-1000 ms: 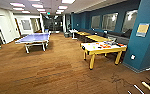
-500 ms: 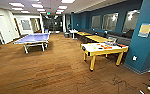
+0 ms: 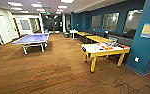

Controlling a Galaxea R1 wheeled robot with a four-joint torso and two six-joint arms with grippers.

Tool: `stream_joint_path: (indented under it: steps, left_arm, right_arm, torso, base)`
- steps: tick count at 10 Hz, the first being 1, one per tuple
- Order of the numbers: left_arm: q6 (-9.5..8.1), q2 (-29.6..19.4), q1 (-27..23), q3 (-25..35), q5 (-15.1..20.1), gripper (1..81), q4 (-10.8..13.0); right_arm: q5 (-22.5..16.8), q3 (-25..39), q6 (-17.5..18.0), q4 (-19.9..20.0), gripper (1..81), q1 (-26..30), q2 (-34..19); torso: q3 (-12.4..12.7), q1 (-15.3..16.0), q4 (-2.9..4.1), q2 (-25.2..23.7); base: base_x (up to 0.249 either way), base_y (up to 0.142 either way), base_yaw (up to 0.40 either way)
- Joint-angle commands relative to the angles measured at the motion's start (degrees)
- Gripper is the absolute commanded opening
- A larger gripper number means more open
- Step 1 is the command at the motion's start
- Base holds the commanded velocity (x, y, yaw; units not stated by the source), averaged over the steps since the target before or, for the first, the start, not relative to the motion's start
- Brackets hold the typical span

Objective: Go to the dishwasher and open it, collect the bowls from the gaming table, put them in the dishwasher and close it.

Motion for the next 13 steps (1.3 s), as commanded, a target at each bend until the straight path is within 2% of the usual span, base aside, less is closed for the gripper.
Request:
stream_joint_path:
  steps: [1,13]
  left_arm:
    - [0.40,-0.09,-2.67,0.00,3.22,81.1,-0.20]
    - [0.31,0.00,-2.76,-0.09,3.22,81.1,-0.29]
  right_arm:
    - [-2.63,0.15,-0.14,-0.32,81.1,2.45,0.08]
    - [-2.63,0.24,-0.14,-0.32,81.1,2.54,0.08]
  torso:
    - [0.00,0.05,0.00,0.00]
    - [0.00,0.05,0.00,0.00]
  base:
    - [0.161,0.000,0.000]
    - [0.161,0.000,0.000]
